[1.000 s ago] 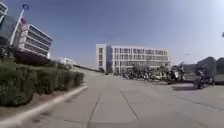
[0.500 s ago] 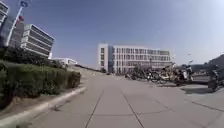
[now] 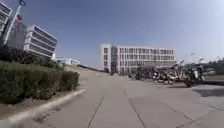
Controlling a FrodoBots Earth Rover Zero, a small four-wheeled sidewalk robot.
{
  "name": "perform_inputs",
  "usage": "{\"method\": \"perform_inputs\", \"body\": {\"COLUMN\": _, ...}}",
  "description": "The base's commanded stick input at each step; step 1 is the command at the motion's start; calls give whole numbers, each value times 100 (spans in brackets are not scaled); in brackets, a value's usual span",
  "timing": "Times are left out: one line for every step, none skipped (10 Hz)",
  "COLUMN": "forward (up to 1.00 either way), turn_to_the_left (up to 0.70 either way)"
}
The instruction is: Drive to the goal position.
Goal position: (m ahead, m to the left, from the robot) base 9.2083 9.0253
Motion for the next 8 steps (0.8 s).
{"method": "perform_inputs", "body": {"forward": 100, "turn_to_the_left": 11}}
{"method": "perform_inputs", "body": {"forward": 100, "turn_to_the_left": 9}}
{"method": "perform_inputs", "body": {"forward": 100, "turn_to_the_left": 19}}
{"method": "perform_inputs", "body": {"forward": 100, "turn_to_the_left": 20}}
{"method": "perform_inputs", "body": {"forward": 100, "turn_to_the_left": 15}}
{"method": "perform_inputs", "body": {"forward": 100, "turn_to_the_left": 7}}
{"method": "perform_inputs", "body": {"forward": 100, "turn_to_the_left": 3}}
{"method": "perform_inputs", "body": {"forward": 100, "turn_to_the_left": 3}}
